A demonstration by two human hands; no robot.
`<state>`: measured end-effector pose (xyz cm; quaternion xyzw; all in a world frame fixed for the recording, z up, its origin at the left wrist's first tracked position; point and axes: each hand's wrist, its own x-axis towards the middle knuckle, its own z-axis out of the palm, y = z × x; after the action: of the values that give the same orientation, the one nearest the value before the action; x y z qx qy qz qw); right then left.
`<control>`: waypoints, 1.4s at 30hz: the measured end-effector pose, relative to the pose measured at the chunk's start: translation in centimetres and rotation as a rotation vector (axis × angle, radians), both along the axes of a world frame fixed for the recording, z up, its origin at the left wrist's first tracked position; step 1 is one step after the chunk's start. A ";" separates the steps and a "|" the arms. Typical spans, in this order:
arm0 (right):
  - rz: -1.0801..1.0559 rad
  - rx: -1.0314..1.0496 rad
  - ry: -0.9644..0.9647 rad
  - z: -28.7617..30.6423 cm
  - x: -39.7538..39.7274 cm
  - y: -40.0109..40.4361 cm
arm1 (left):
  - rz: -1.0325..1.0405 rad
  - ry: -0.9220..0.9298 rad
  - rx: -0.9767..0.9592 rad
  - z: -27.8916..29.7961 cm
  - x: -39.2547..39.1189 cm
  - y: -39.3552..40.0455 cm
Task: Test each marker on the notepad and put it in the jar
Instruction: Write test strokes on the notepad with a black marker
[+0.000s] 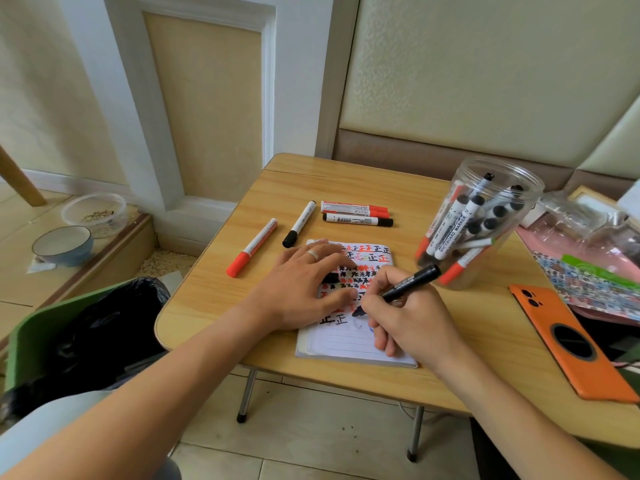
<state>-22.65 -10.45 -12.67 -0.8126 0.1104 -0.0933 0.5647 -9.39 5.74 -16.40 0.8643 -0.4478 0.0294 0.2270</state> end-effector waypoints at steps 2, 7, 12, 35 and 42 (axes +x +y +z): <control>0.001 -0.021 0.003 0.0 0.0 0.1 | -0.006 0.008 0.015 0.1 0.0 0.0; 0.022 -0.050 0.011 -0.3 0.1 0.1 | 0.003 0.011 0.033 0.1 0.2 0.0; 0.023 -0.064 0.039 -0.3 0.3 0.1 | 0.005 0.016 0.039 0.1 0.3 0.0; 0.024 -0.096 0.087 0.3 0.1 0.3 | 0.008 0.009 0.037 -0.1 0.3 -0.1; -0.008 -0.081 0.075 0.3 0.0 0.3 | 0.005 0.002 0.036 -0.1 0.3 -0.1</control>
<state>-22.63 -10.17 -12.36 -0.8371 0.1309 -0.0693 0.5266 -9.05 5.65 -16.53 0.8694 -0.4459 0.0210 0.2118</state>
